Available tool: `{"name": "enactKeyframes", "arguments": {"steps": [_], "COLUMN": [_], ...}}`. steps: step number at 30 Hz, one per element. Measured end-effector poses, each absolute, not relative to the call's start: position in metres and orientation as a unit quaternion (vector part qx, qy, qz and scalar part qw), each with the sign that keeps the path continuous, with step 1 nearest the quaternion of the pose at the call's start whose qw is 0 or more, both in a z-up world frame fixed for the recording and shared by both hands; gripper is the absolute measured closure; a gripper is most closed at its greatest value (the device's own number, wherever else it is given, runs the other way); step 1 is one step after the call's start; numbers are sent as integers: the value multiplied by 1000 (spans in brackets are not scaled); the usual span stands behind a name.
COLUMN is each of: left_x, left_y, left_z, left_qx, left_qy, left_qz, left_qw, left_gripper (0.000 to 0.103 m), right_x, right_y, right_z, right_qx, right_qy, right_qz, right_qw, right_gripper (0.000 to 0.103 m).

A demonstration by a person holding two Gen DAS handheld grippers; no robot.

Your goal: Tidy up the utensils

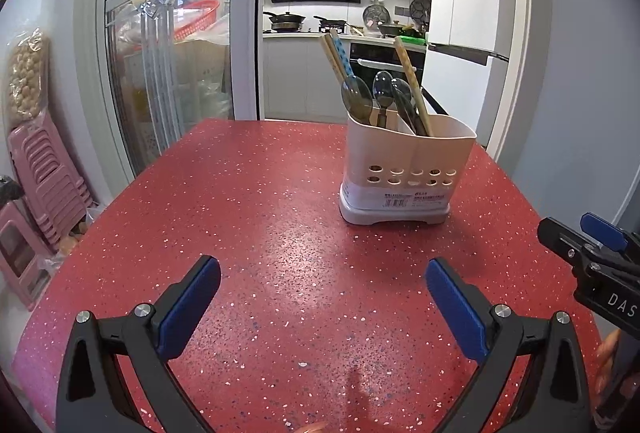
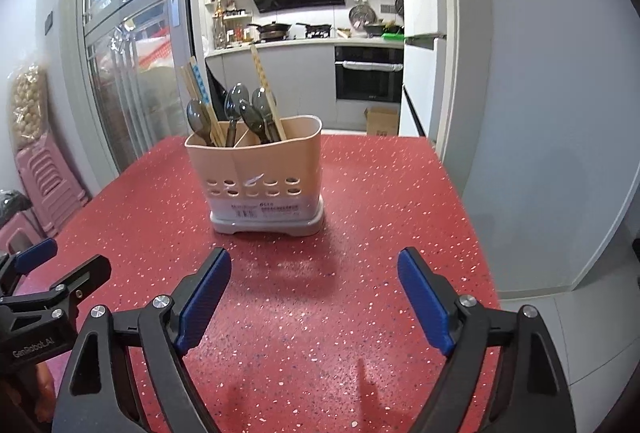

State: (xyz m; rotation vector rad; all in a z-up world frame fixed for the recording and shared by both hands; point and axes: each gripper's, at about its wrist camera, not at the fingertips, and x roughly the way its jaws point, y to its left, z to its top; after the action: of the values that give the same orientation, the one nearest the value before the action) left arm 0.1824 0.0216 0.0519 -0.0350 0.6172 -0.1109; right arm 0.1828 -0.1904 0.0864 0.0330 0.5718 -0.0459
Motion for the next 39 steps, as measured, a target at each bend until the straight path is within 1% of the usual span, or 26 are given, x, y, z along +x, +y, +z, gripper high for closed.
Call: {"name": "enactKeyframes", "arguments": {"steps": [13,25,39], "left_x": [174,168,166], "left_y": [18,20,17], "left_z": [64,51,52], "left_qx": [-14,-20,-13], "left_qy": [270,264,245], "left_qz": [-55,-50,-47], "left_qw": [961,963,968], "left_gripper": [0,0,0], "right_x": [176,166,162], "right_y": [-189,-185,-186], "right_z": [94,86,86], "right_qx": [8,-6,-7], "right_qy": [249,223,201], "right_qz": [-28,-47,-55], "right_qw": [968,974,978], "right_gripper": [15,15,15]}}
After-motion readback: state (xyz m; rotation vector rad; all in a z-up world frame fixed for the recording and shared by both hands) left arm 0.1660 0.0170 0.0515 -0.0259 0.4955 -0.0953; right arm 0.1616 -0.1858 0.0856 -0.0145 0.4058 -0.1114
